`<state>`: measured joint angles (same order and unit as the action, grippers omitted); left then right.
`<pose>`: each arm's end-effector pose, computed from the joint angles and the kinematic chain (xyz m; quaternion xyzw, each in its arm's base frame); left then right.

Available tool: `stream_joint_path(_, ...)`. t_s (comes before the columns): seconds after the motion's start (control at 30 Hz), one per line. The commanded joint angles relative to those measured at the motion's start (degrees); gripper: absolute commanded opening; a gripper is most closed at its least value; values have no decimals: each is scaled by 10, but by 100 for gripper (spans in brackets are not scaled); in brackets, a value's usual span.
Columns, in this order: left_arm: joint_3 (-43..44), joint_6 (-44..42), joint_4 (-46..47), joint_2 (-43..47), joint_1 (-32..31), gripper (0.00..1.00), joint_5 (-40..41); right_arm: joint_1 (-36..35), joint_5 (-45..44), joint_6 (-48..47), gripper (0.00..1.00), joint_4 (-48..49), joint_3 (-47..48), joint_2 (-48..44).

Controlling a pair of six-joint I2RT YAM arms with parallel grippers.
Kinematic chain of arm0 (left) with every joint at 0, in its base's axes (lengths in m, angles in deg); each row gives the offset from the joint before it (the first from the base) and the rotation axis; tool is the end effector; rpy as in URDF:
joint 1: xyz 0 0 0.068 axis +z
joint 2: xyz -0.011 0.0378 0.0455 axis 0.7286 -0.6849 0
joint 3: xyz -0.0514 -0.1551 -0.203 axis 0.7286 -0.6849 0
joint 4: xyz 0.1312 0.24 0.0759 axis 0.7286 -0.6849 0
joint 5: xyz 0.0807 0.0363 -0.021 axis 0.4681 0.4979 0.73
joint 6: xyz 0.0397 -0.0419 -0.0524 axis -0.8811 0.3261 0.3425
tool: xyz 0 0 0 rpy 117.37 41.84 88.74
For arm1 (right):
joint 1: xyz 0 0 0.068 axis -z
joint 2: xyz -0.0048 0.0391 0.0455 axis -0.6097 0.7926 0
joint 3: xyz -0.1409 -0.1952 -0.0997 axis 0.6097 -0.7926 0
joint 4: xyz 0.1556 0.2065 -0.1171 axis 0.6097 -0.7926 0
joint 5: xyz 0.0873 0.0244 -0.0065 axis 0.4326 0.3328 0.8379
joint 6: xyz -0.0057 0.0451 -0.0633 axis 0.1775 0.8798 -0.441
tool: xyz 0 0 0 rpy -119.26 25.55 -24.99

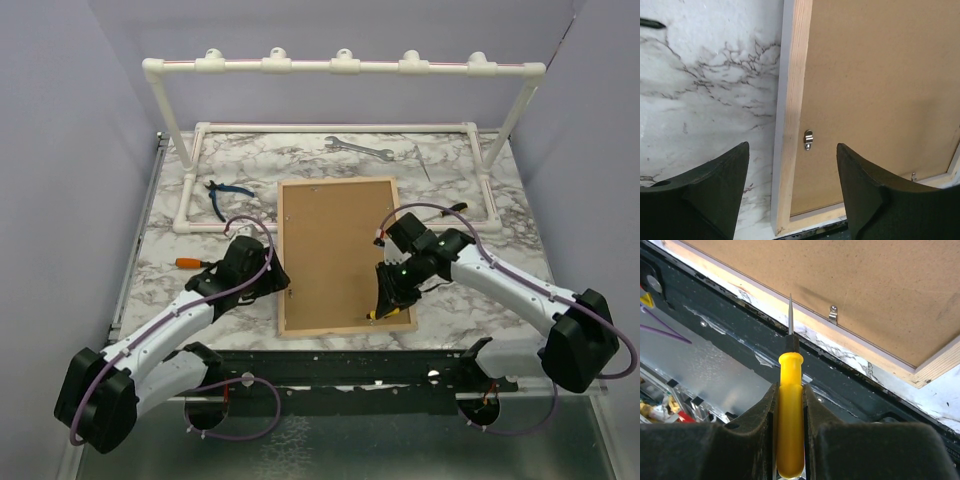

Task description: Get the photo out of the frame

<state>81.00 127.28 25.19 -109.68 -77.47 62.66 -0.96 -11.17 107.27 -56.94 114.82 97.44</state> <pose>0.2114 -0.1219 0.1588 -0.1123 0.9221 -0.2053 0.3082 0.1890 0.1864 0.1896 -0.1460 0.9547 0.2590 0.0130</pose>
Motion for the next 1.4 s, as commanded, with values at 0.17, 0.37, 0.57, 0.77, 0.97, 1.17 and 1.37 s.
stream_joint_path(0.17,-13,56,-10,-40,-75,70,-10,-29,-60,12,1,-30,-6,15)
stream_joint_path(0.37,-23,68,4,-66,-100,68,14,-29,-95,14,1,-67,-8,5)
stream_joint_path(0.57,-26,62,7,-81,-102,59,42,-29,-120,19,1,-94,-1,-4)
stream_joint_path(0.77,-34,62,7,-76,-101,45,65,-29,-131,20,1,-112,0,-13)
stream_joint_path(0.97,-48,81,10,-57,-100,33,95,-29,-166,36,1,-136,9,-16)
stream_joint_path(1.17,-55,82,15,-40,-94,28,102,-29,-194,48,1,-151,17,-15)
stream_joint_path(1.37,-58,78,16,-46,-91,23,98,-29,-208,52,1,-157,26,-14)
